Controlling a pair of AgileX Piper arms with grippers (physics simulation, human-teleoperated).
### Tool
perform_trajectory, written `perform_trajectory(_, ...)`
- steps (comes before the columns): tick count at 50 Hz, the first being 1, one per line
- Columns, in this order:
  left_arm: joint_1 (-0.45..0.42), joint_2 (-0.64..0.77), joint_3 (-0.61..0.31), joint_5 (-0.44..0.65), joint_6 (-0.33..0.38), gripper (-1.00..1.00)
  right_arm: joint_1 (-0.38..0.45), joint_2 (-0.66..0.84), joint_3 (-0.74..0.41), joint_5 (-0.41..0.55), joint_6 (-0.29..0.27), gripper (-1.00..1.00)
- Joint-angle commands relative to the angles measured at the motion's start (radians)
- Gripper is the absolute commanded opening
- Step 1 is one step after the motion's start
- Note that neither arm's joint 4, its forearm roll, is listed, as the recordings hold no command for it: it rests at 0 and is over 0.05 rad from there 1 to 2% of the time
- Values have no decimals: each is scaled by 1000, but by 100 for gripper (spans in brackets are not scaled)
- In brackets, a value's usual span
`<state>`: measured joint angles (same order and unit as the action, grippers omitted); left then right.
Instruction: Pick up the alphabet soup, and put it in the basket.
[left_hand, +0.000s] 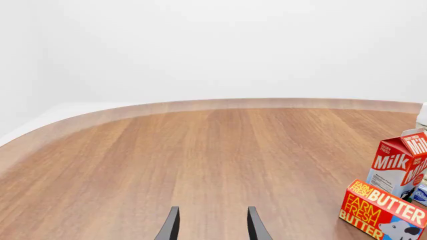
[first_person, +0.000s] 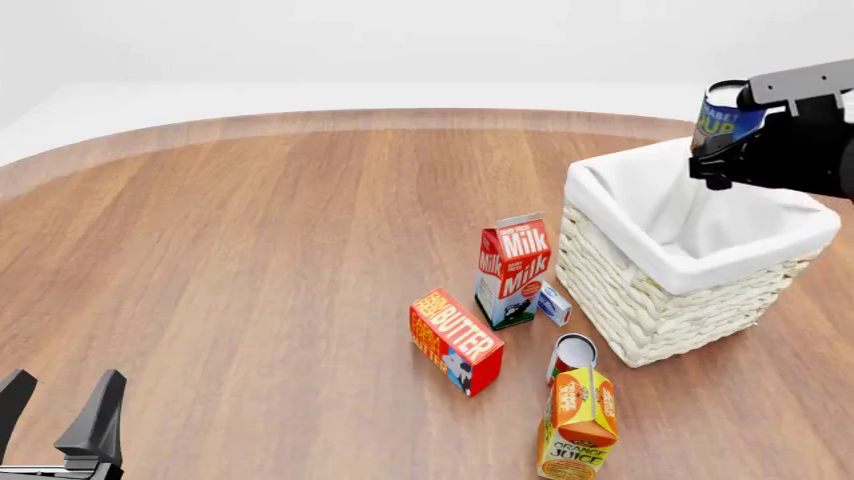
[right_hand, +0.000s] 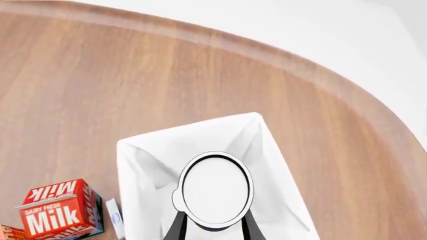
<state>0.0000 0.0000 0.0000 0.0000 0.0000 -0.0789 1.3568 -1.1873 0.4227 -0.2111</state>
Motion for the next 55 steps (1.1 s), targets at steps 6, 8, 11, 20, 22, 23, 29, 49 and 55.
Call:
perform_trajectory(6,0,0,0,0,0,100,-8,57,-57,55,7,-100)
perform_trajectory(8,0,0,0,0,0,100,-9,61,-59,58,7,-100)
perform_trajectory(11,0,0,0,0,0,100,-14,73,-68,66,6,-100)
perform_trajectory(20,0,0,0,0,0,100,-9,108,-101,99,-12,-100)
perform_trajectory(22,0,0,0,0,0,100,-12,116,-112,110,-18,-100)
perform_trajectory(23,0,0,0,0,0,100,-13,120,-115,115,-26,-100)
perform_trajectory(29,0,0,0,0,0,100,-13,140,-136,138,-38,-100)
perform_trajectory(49,0,0,0,0,0,100,-24,206,-148,149,-65,-100)
perform_trajectory(55,0,0,0,0,0,100,-38,223,-122,128,-76,-100)
